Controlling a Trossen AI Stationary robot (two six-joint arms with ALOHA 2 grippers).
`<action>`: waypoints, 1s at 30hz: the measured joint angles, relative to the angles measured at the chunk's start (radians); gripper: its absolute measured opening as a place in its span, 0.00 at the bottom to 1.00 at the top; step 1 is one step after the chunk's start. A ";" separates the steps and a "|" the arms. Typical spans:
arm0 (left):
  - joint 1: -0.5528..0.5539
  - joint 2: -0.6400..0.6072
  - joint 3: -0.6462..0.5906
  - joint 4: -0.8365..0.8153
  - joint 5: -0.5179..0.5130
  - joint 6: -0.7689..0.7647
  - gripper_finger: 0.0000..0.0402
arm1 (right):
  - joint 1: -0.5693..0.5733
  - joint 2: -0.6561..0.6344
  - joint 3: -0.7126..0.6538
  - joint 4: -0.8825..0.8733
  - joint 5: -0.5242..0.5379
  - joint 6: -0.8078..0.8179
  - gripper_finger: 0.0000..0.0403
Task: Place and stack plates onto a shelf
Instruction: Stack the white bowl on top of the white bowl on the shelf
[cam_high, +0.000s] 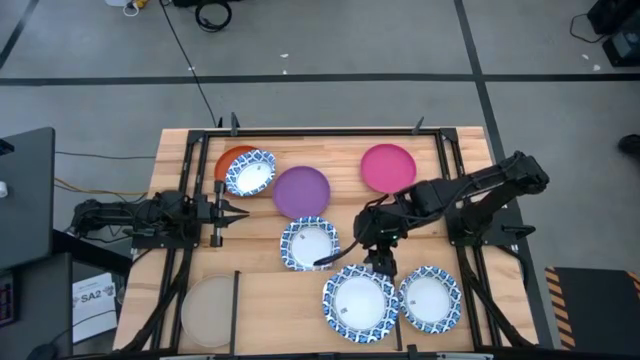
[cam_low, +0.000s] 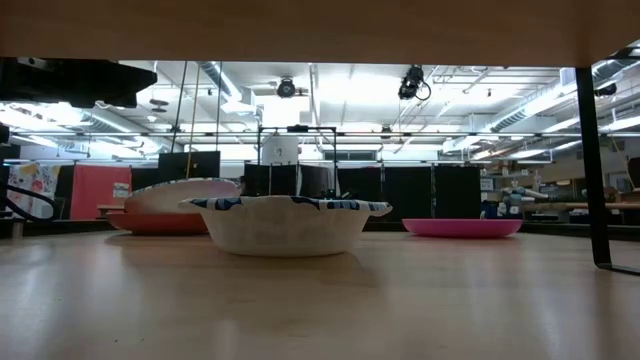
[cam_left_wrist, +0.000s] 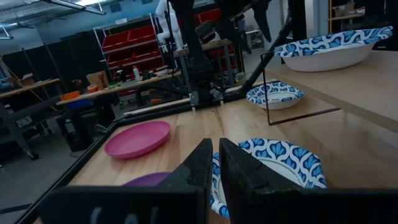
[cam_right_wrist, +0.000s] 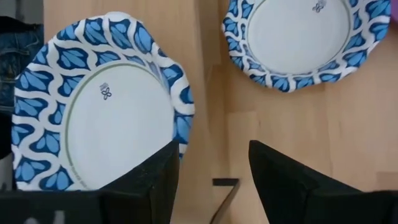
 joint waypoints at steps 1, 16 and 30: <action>0.000 0.000 0.000 0.000 0.000 0.000 0.09 | -0.004 0.000 0.000 0.000 0.000 -0.005 0.50; 0.000 0.000 0.000 0.005 0.000 0.000 0.09 | -0.083 0.000 0.000 0.000 -0.001 -0.177 0.50; 0.000 0.000 0.000 0.108 -0.013 -0.031 0.09 | -0.214 0.000 0.000 0.000 -0.001 -0.293 0.49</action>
